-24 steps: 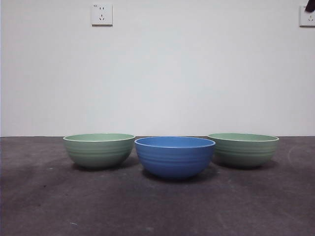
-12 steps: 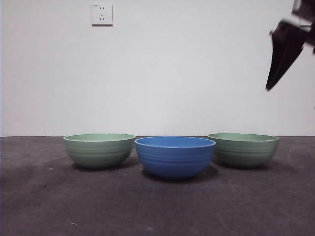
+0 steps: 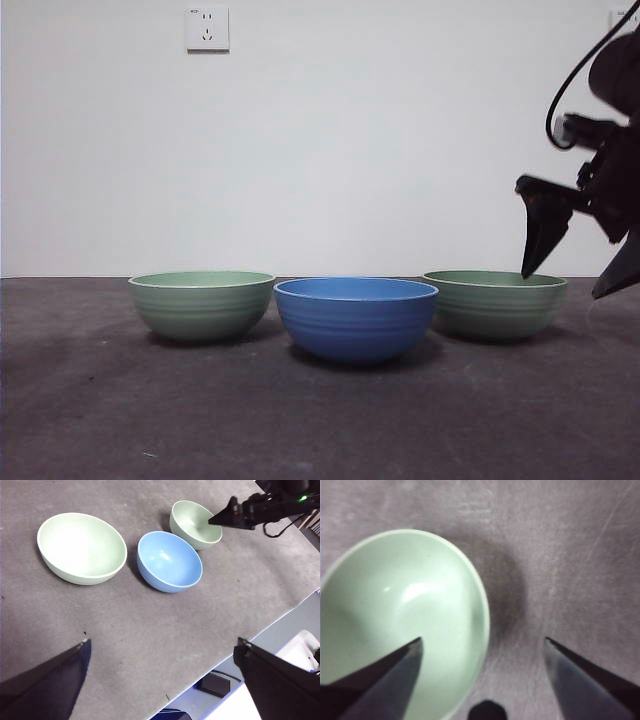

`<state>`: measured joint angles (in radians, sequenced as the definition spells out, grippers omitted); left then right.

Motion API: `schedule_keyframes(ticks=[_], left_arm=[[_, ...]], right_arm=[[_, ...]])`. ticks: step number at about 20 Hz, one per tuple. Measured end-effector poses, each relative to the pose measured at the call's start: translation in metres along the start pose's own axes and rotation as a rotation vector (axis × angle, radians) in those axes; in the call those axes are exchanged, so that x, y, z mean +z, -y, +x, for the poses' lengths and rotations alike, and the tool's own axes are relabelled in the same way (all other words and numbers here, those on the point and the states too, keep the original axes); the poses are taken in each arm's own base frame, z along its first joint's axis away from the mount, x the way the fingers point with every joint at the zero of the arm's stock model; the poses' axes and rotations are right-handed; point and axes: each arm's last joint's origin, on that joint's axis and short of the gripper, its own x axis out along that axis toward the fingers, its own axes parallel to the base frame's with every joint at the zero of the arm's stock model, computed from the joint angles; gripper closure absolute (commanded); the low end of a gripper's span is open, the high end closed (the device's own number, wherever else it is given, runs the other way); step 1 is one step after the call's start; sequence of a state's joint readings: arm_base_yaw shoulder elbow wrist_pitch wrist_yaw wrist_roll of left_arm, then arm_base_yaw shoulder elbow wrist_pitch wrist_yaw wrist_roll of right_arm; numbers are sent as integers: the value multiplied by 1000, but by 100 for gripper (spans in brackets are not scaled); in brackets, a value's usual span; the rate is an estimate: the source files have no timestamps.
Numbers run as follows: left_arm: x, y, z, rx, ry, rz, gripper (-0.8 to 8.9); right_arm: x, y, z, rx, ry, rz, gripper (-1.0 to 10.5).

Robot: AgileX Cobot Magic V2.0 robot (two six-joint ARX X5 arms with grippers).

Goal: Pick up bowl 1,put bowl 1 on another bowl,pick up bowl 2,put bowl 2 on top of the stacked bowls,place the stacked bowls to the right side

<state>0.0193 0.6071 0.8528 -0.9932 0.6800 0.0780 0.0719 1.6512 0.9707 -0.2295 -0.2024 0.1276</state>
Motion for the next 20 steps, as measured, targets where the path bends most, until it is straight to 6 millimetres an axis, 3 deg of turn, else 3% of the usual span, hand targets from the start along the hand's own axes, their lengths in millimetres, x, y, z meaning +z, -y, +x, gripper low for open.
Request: schedule_keyframes(ticks=[2,3,9,11,17,20], left_arm=[[0,0,0,0,0,0,333],[0,0,0,0,0,0,333],[0,0,0,0,0,0,333],[0,0,0,0,0,0,333],[0,0,0,0,0,0,333],[0,0,0,0,0,0,333]], right_arm=[[0,1,4,-1,3,5,812],[1,1,4,0,11,5,834],[2,1,4,3,28,2,892],[2,1,4,3,27,2,964],[3,0,4,3,32,1,963],[12,-6,-13,11,67,-11,963]])
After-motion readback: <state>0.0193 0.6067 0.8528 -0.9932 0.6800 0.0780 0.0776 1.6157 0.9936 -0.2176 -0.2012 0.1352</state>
